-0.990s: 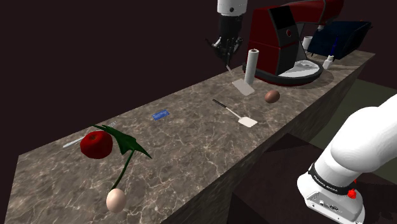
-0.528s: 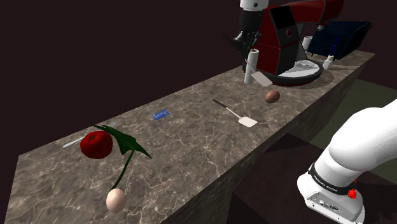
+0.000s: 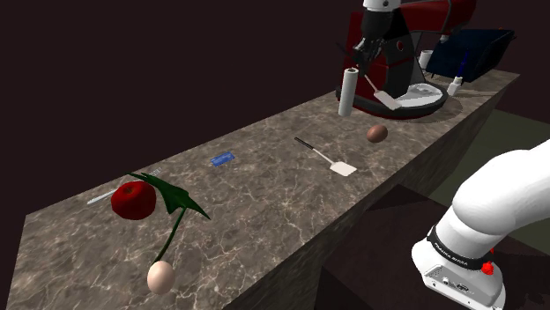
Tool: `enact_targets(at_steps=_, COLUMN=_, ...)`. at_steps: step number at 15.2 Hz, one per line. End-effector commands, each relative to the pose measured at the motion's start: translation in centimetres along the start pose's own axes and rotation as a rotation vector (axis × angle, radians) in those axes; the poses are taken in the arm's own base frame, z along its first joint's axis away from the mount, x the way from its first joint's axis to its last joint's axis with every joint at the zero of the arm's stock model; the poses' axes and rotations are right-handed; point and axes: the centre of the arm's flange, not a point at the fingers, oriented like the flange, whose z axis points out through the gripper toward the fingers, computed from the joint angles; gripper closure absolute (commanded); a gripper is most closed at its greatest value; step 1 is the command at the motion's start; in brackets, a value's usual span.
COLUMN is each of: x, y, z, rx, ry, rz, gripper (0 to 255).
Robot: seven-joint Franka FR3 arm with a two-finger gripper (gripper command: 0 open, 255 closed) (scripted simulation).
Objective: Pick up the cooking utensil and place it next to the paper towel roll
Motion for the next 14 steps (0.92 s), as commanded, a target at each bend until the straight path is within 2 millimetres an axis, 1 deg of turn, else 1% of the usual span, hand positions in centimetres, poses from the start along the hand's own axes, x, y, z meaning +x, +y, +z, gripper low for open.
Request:
enact_targets(at_steps=1, x=-0.3, y=2.6, z=-0.2, rx=0.000, ry=0.000, rz=-0.001, gripper=255)
enact_targets(at_steps=14, x=-1.8, y=19.7, z=-0.3, rx=0.000, ry=0.000, rz=-0.001, gripper=255)
